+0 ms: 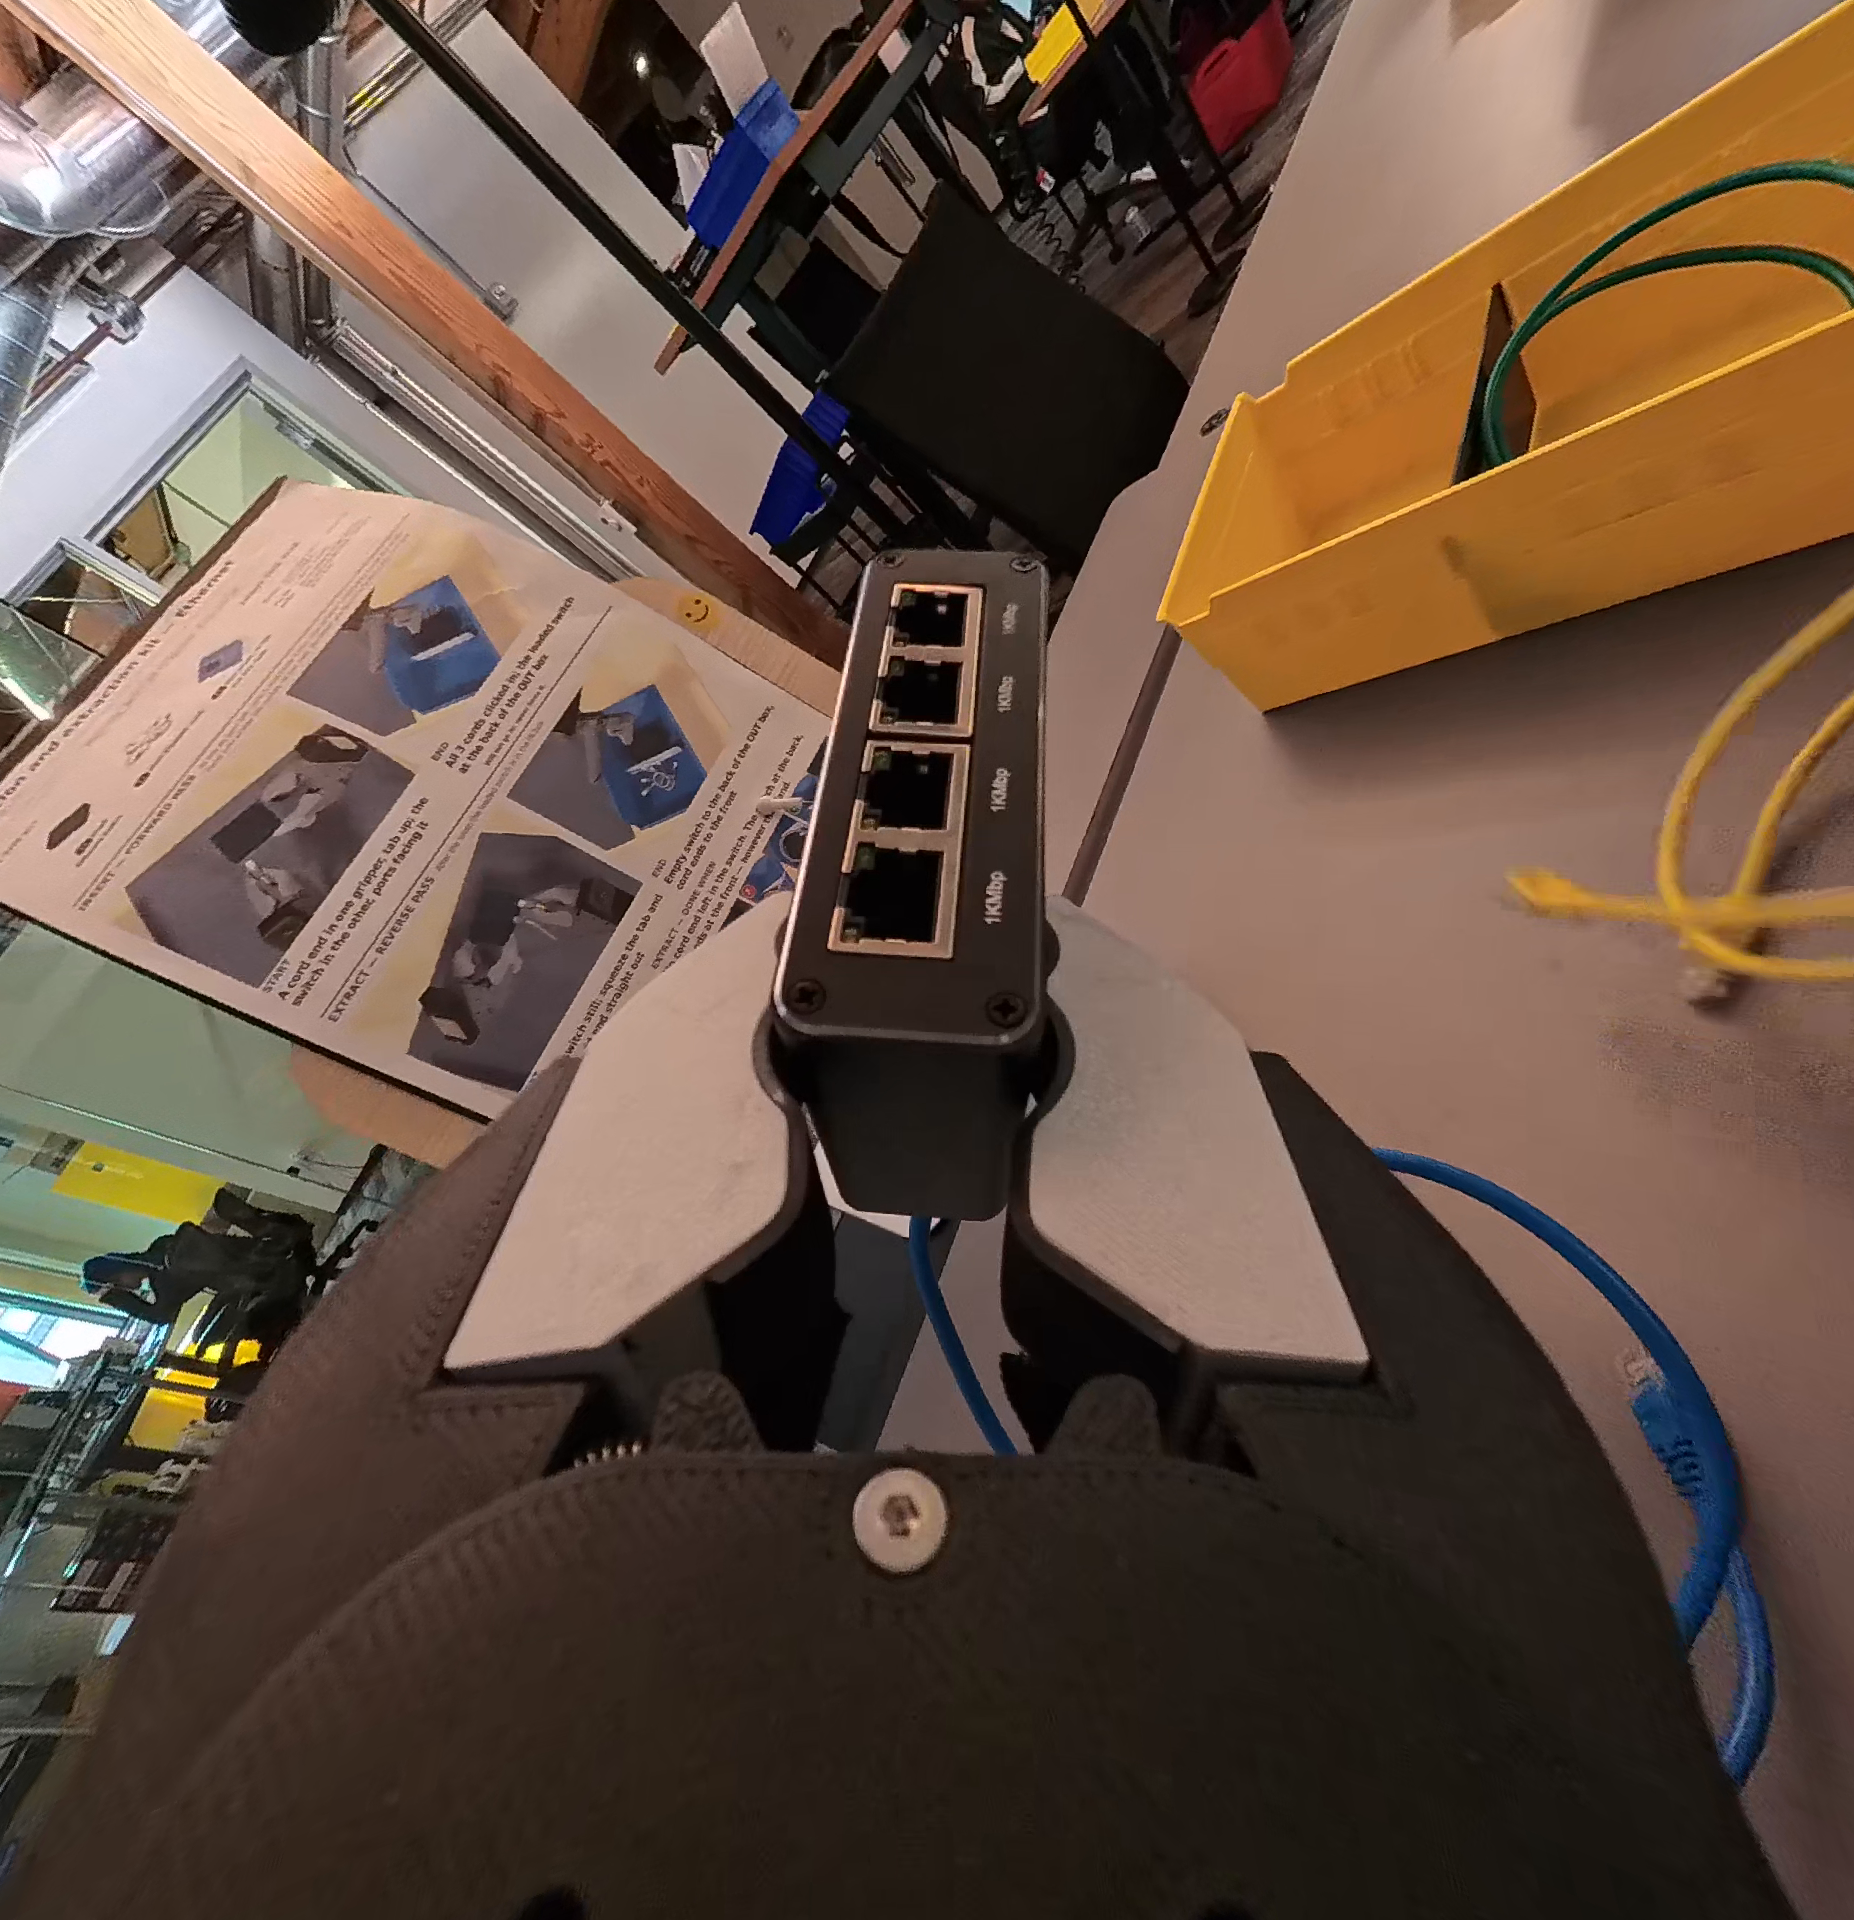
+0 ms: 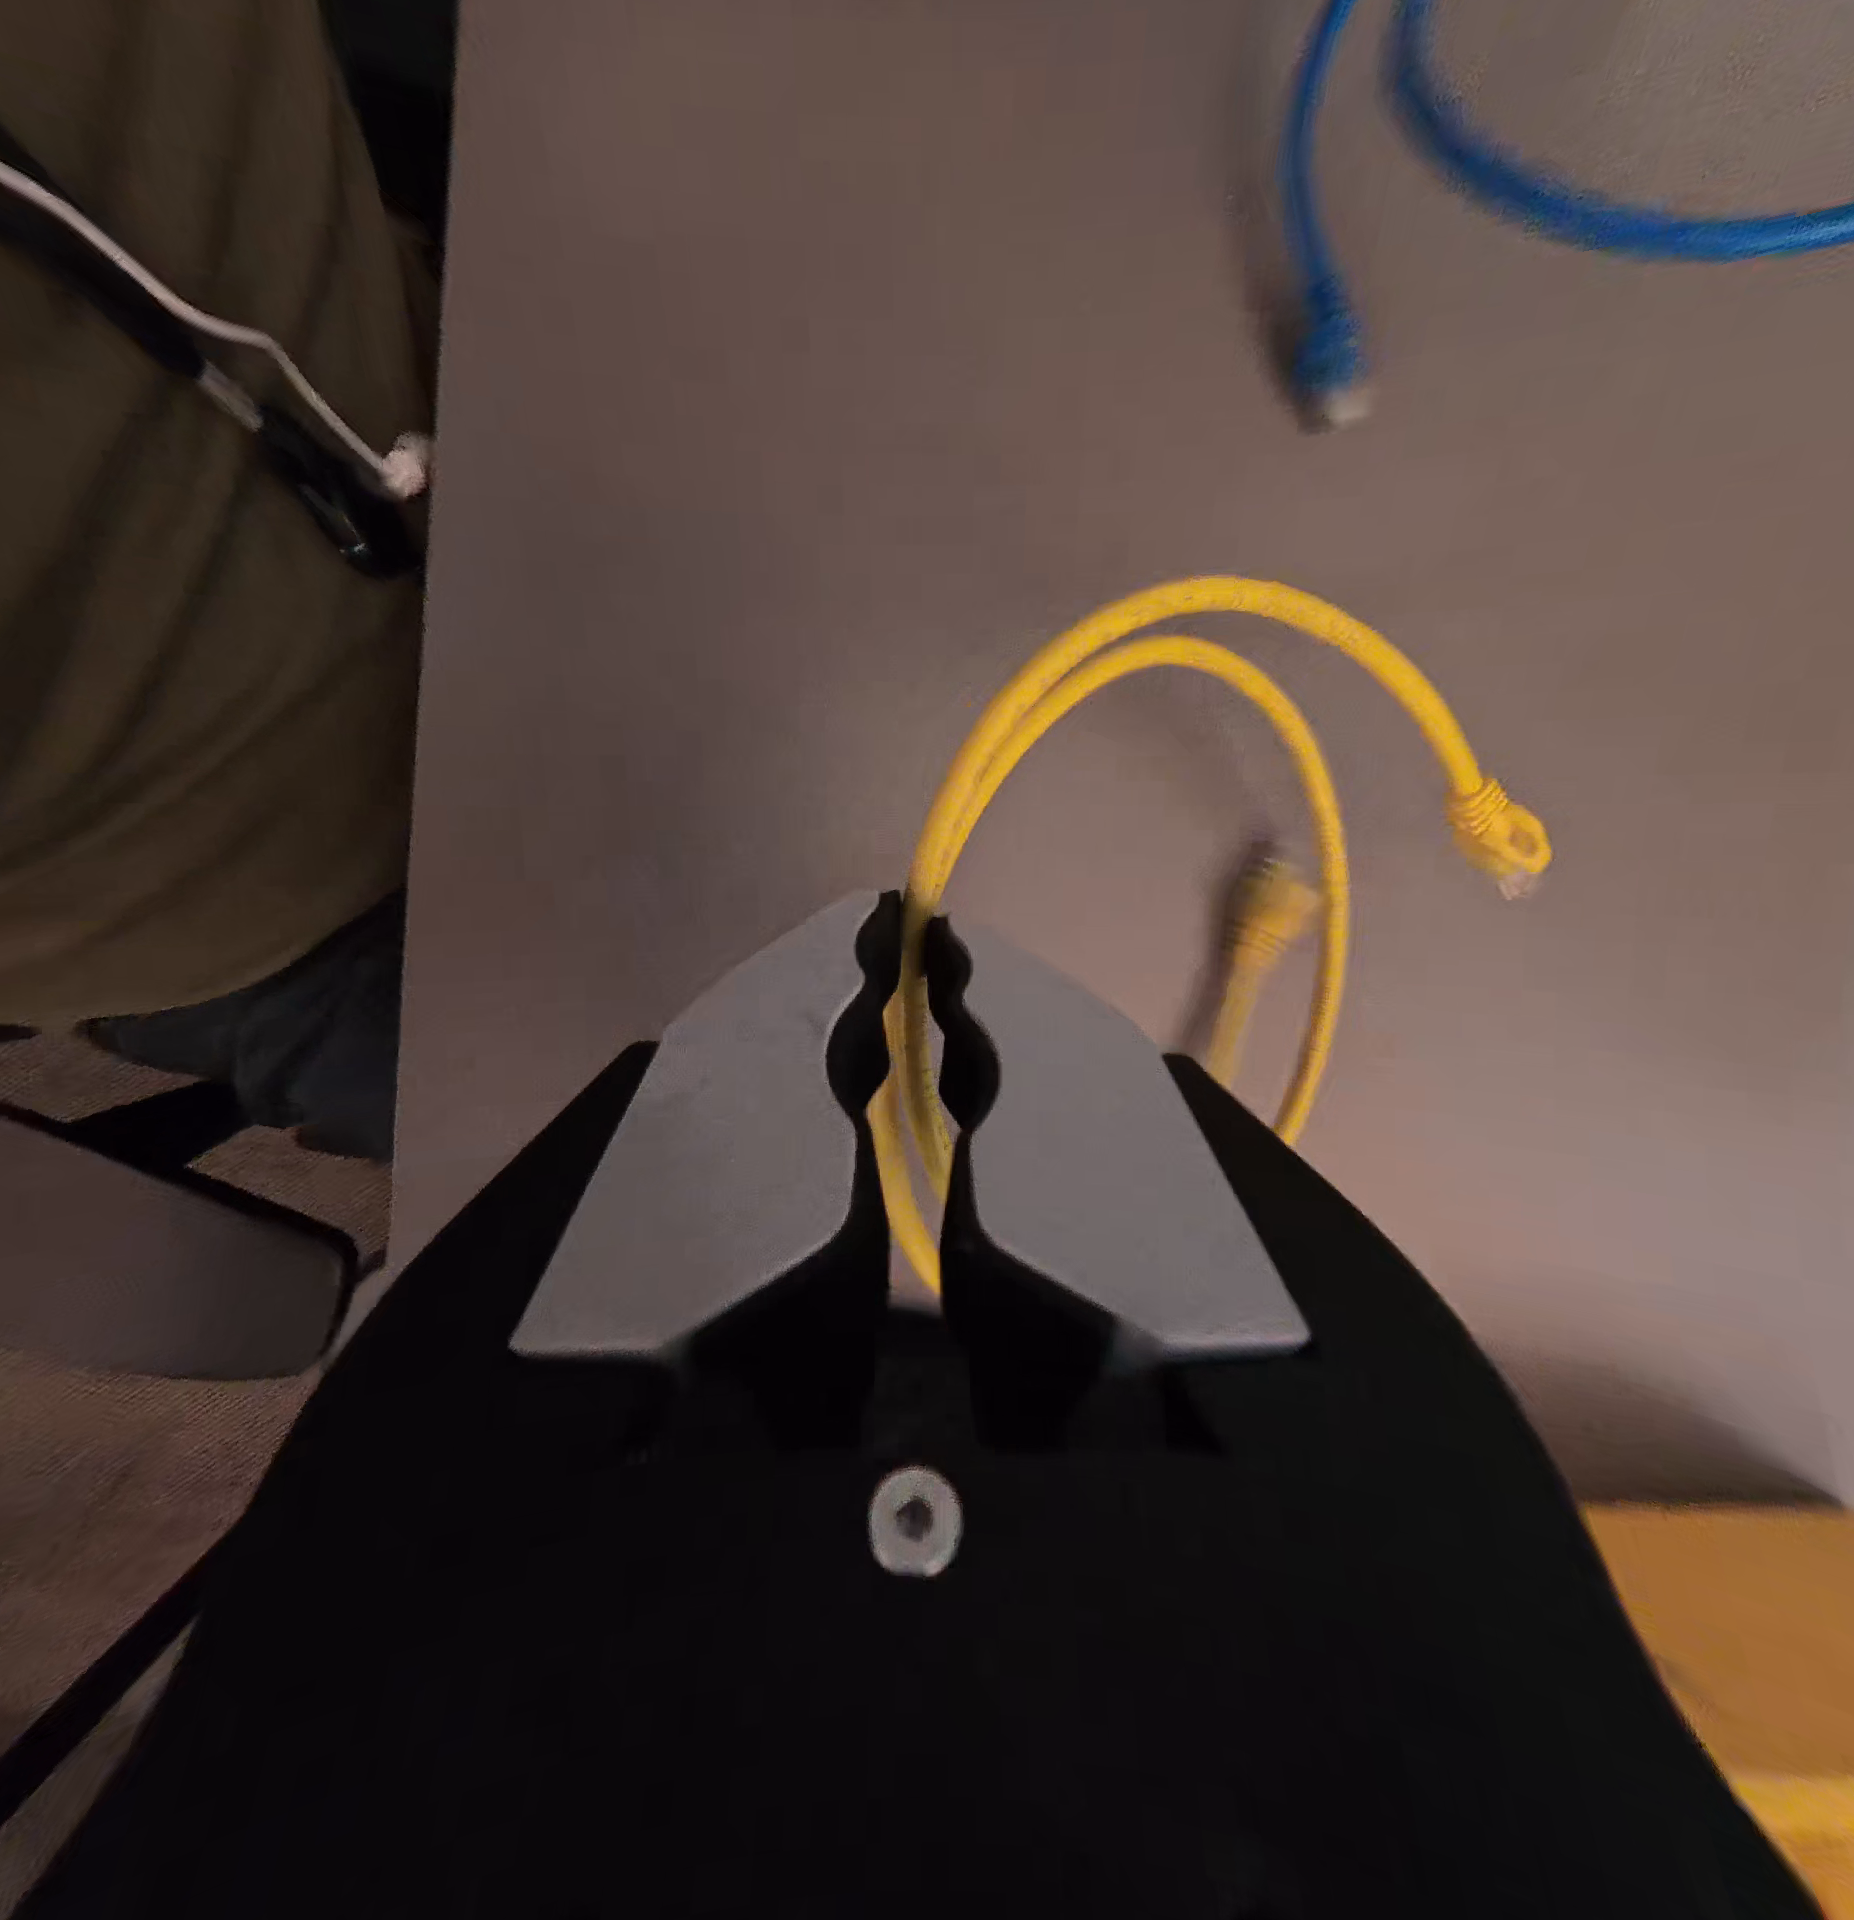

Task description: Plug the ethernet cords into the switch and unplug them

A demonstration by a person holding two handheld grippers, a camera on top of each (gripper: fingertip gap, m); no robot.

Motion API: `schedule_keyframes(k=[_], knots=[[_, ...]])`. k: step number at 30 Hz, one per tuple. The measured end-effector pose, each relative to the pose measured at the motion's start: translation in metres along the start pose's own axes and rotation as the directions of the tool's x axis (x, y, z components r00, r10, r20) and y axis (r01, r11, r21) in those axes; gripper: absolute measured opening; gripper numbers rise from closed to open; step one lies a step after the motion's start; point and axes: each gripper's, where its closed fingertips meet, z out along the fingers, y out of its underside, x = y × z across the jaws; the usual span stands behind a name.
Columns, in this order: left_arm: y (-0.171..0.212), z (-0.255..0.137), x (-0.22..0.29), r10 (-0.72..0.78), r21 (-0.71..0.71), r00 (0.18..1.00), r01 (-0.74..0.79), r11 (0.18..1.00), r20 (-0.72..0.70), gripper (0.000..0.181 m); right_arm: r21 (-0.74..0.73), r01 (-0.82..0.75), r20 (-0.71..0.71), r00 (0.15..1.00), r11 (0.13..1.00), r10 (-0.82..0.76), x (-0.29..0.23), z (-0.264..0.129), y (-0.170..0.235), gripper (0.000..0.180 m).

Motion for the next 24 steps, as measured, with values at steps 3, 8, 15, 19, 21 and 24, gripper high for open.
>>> schedule_keyframes(k=[3,8,15,19,21,24], knots=[[0.0,-0.001,-0.002,-0.001,0.002,1.0,0.001,1.0,0.007,0.036,0.058,-0.011,-0.156,0.988,0.998,0.02,0.036,-0.071,-0.007,0.005],[0.001,-0.002,-0.003,-0.002,-0.005,1.0,0.002,1.0,0.012,0.036,0.131,-0.059,-0.384,0.917,0.99,0.105,0.081,-0.185,0.008,0.005],[0.005,0.002,-0.002,-0.002,-0.019,1.0,0.003,1.0,0.008,0.036,0.193,-0.169,-0.537,0.806,0.967,0.248,0.097,-0.253,0.071,0.006],[0.008,0.003,-0.002,-0.002,-0.029,1.0,0.002,1.0,0.007,0.036,0.292,-0.12,-0.596,0.754,0.949,0.278,0.091,-0.292,0.075,0.006],[0.008,0.004,-0.002,-0.003,-0.031,1.0,0.003,1.0,0.005,0.036,0.31,-0.1,-0.627,0.726,0.945,0.283,0.087,-0.309,0.074,0.006],[0.01,0.006,-0.001,-0.003,-0.037,1.0,0.003,0.999,0.002,0.036,0.313,-0.082,-0.657,0.701,0.946,0.278,0.083,-0.326,0.073,0.006]])
